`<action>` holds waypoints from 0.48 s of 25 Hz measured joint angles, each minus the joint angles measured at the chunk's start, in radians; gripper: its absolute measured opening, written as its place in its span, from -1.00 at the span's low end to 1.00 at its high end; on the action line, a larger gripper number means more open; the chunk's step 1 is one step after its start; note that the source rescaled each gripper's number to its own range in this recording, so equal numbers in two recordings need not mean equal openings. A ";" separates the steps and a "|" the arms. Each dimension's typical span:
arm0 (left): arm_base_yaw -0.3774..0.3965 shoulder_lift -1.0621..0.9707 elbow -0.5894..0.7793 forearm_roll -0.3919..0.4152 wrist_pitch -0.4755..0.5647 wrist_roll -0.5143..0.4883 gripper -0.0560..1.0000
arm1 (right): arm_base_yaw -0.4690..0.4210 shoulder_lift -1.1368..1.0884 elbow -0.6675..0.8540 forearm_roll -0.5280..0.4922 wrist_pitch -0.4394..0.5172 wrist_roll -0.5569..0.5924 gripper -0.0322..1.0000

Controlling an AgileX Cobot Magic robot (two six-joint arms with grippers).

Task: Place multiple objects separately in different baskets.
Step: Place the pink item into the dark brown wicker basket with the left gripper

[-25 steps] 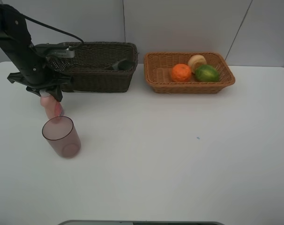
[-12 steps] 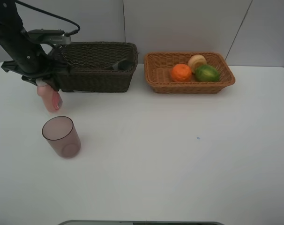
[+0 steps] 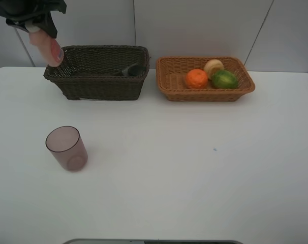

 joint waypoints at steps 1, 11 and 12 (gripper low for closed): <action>0.000 0.010 -0.017 0.013 -0.014 -0.006 -0.15 | 0.000 0.000 0.000 0.000 0.000 0.000 0.86; -0.007 0.209 -0.048 0.062 -0.254 -0.045 -0.15 | 0.000 0.000 0.000 0.000 0.000 0.000 0.86; -0.011 0.228 -0.048 0.055 -0.281 -0.045 -0.15 | 0.000 0.000 0.000 0.000 0.000 0.000 0.86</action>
